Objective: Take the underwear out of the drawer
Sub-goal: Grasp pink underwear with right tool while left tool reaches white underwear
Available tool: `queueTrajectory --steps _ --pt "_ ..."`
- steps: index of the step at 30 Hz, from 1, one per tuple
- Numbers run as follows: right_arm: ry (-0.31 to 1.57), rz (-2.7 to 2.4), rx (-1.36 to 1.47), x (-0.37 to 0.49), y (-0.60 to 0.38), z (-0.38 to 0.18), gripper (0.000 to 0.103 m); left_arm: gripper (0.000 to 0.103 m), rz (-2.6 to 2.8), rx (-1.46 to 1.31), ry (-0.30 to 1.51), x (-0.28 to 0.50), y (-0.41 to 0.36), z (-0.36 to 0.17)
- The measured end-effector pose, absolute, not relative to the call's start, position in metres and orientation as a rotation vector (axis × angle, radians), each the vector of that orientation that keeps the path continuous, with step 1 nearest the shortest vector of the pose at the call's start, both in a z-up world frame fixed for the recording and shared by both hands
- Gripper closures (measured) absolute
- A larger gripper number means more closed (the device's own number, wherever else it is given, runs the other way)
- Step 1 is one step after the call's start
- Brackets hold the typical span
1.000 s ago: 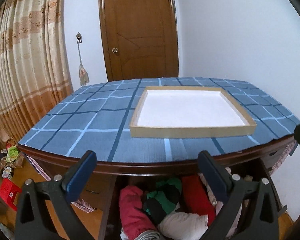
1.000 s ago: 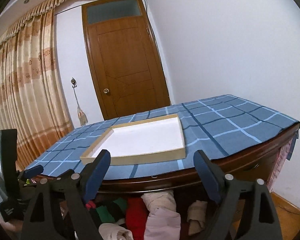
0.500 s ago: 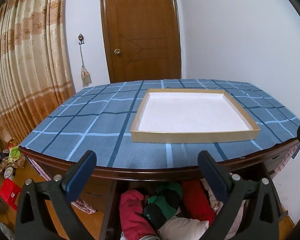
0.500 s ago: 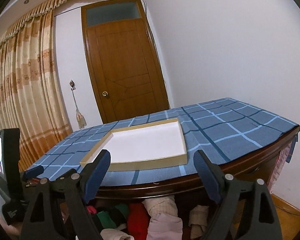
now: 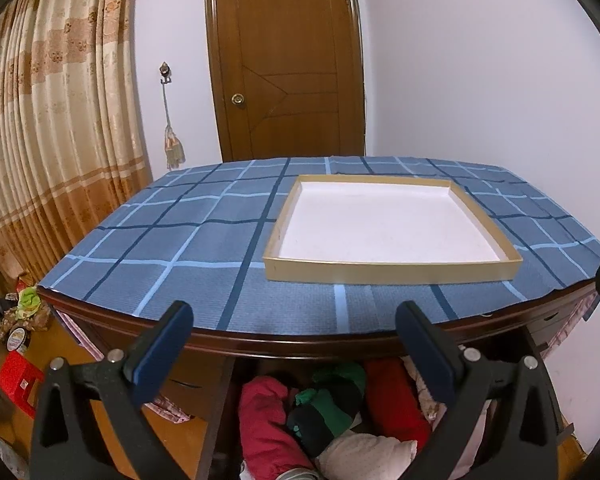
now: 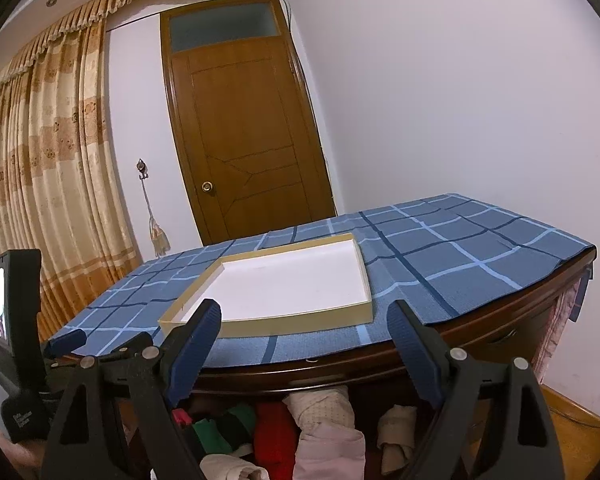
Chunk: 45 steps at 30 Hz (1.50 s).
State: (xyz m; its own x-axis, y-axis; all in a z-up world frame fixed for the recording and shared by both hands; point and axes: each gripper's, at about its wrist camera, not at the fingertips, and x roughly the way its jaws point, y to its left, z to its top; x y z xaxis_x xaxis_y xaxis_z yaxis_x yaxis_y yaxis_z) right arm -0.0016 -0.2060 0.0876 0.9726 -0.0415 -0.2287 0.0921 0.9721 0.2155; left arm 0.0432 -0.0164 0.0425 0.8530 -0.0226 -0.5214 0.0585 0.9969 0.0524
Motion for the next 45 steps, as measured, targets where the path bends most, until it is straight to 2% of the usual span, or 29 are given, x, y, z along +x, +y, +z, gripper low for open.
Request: queueTrajectory --steps 12,18,29,36,43,44,45 --pt "0.223 -0.071 0.231 -0.003 -0.206 0.087 0.016 0.0 -0.035 0.068 0.554 0.043 -0.018 0.041" --pt "0.277 -0.078 0.202 -0.001 -0.205 0.076 0.016 0.0 -0.077 0.097 0.611 0.038 -0.023 0.023" --pt "0.569 -0.122 0.234 0.018 -0.234 0.007 0.016 0.001 -0.229 0.171 0.811 0.031 -0.045 -0.04" --pt "0.759 -0.029 0.239 0.05 -0.227 -0.031 0.016 0.001 -0.211 0.212 0.847 0.023 -0.028 -0.059" --pt "1.061 0.068 0.341 0.096 -0.218 -0.091 0.017 0.001 -0.272 0.245 0.887 0.018 -0.03 -0.067" --pt "1.076 0.08 0.344 0.098 -0.216 -0.095 0.021 0.001 -0.293 0.246 0.9 0.019 -0.035 -0.068" --pt "1.073 0.085 0.331 0.097 -0.214 -0.095 0.04 0.001 -0.311 0.247 0.909 0.019 -0.039 -0.069"
